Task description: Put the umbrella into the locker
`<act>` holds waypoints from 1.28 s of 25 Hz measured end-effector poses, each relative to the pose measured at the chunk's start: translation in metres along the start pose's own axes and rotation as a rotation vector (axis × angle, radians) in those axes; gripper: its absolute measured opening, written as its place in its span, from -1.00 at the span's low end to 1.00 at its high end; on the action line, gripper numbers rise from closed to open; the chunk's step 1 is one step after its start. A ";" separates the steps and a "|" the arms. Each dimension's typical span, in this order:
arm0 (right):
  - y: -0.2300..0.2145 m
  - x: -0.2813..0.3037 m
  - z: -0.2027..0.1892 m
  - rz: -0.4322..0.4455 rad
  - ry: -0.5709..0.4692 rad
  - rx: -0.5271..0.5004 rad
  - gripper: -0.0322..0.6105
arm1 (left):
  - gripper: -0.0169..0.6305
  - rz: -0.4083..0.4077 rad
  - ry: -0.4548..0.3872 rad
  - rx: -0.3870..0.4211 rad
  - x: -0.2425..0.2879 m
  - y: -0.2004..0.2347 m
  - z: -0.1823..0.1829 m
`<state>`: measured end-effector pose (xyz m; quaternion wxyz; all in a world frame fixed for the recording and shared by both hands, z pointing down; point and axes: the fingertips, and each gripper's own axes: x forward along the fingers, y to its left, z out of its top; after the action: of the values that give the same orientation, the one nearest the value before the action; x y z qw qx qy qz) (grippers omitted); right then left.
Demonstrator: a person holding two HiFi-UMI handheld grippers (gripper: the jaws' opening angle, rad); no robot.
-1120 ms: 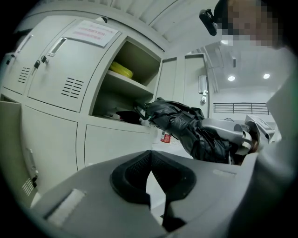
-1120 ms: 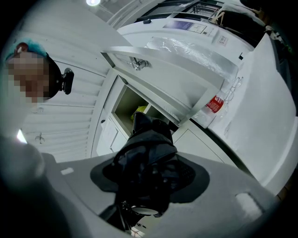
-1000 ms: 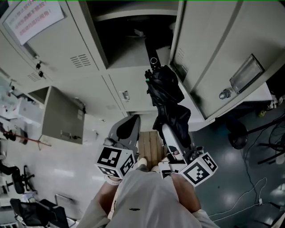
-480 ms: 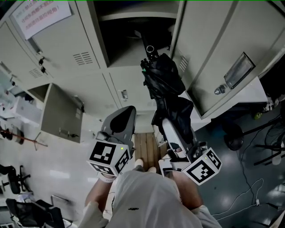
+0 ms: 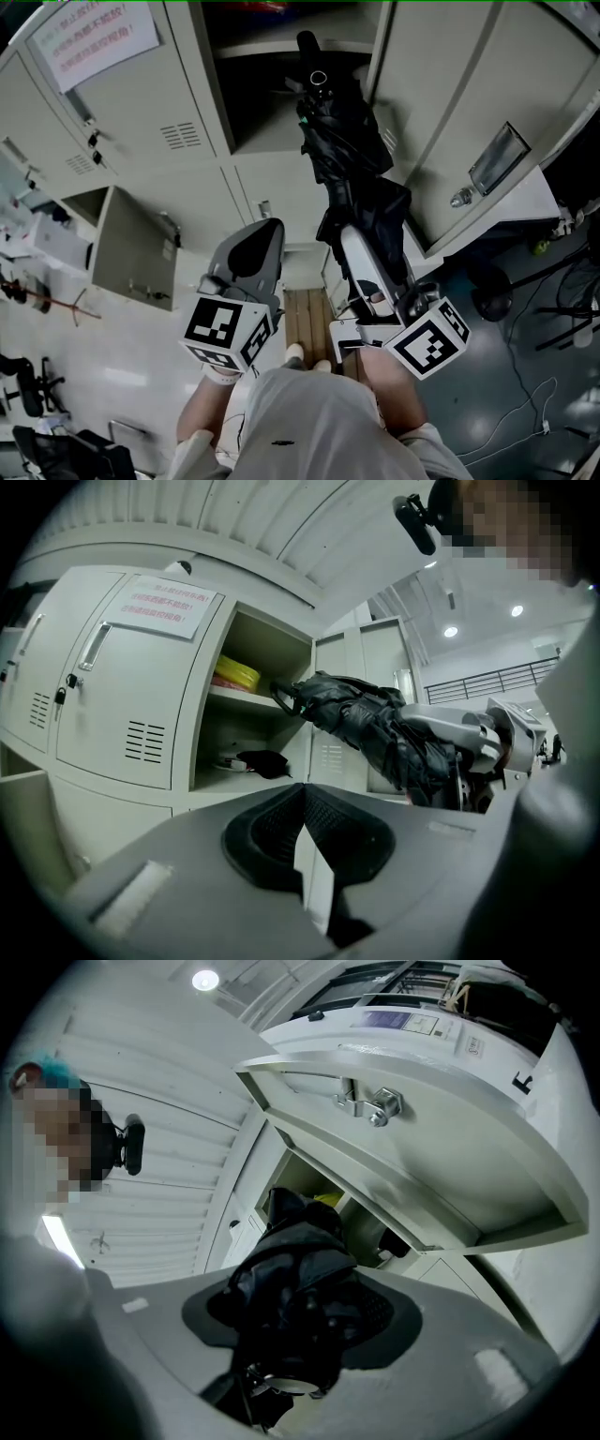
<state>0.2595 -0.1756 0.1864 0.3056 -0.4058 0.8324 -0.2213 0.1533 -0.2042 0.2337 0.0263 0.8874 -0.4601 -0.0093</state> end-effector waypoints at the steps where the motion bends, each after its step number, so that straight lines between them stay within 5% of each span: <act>1: 0.001 0.004 0.003 0.000 -0.009 -0.001 -0.12 | -0.90 -0.003 -0.004 0.007 0.001 0.000 0.003; 14: 0.000 0.062 0.028 -0.021 -0.102 -0.024 -0.12 | -0.90 -0.001 -0.058 0.063 0.006 0.015 0.041; 32: -0.017 0.148 0.074 -0.167 -0.152 -0.235 -0.12 | -0.90 -0.016 -0.088 0.036 0.031 0.034 0.059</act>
<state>0.2486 -0.3144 0.0952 0.2988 -0.5220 0.7905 -0.1157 0.1405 -0.2512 0.1766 -0.0099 0.8901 -0.4540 -0.0401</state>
